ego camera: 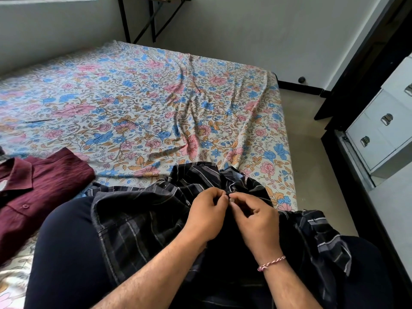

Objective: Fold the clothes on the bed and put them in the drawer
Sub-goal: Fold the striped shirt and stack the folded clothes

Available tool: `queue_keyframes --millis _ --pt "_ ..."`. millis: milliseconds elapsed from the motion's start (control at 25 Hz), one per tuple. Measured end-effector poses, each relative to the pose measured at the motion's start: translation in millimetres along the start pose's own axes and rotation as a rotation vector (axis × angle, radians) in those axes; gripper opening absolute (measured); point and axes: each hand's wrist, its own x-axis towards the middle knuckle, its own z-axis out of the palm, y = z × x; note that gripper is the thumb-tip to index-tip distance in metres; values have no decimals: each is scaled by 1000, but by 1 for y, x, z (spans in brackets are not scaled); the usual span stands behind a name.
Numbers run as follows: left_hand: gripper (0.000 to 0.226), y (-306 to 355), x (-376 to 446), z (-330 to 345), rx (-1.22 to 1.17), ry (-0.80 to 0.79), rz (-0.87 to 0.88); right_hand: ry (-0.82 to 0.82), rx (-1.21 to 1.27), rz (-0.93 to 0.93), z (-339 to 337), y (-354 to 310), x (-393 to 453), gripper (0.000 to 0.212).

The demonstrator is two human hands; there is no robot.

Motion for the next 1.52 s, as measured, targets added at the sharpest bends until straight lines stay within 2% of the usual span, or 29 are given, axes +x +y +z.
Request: queue_keyframes --millis 80,120,200,240,280,400,440,520,600,680,760,840,880,960,1000,1040,1120,1160,1240,1320,1360,1400,1480,1520 --pt "15 0 -2 3 -58 26 0 -39 523 395 5 -2 1 13" --pt "14 1 -3 4 -29 45 18 -38 665 505 8 0 1 10" --pt "9 2 -4 5 26 27 61 13 709 536 12 5 -1 9" --pt "8 3 -6 6 32 -17 92 42 678 511 12 7 -1 9" --pt "17 4 -9 6 80 -66 135 61 606 470 11 7 0 8" --pt "42 0 -16 9 445 -106 335 51 192 297 7 13 0 11" --pt "42 1 -16 8 519 -96 361 41 102 265 6 13 0 11" --pt "37 8 -10 0 488 -94 338 -12 -14 223 0 8 -2 20" --pt "35 17 -3 -16 462 -56 389 -163 -88 167 -19 1 3 27" --pt "36 29 3 -39 541 -17 479 -393 -137 105 -46 -13 12 9" --pt "31 41 17 -68 579 -60 557 -474 -292 43 -71 -20 25 18" --pt "22 53 37 -96 545 -203 642 -440 -231 95 -88 -17 39 8" --pt "17 59 50 -106 505 -289 671 -438 -122 147 -94 -15 47 11" --pt "12 79 80 -115 435 -472 615 -514 124 335 -108 -13 75 18" --pt "11 90 96 -115 446 -546 556 -570 142 411 -113 -12 93 23" --pt "11 102 113 -112 498 -581 538 -604 16 411 -117 -15 114 35" --pt "14 129 150 -103 675 -463 624 -468 -306 256 -117 -20 166 71" --pt "16 145 167 -99 770 -309 686 -317 -397 191 -116 -28 194 73" --pt "22 176 187 -91 869 119 801 89 -547 44 -115 -54 240 43" --pt "21 198 183 -87 736 461 932 429 -633 -236 -115 -86 257 23" --pt "20 201 172 -84 643 551 953 499 -610 -332 -115 -95 255 22" --pt "18 194 159 -78 580 577 914 507 -584 -373 -113 -94 248 24" --pt "19 151 125 -57 514 513 698 379 -551 -280 -104 -68 216 32" --pt "21 119 106 -44 506 434 548 242 -530 -190 -96 -45 194 30"
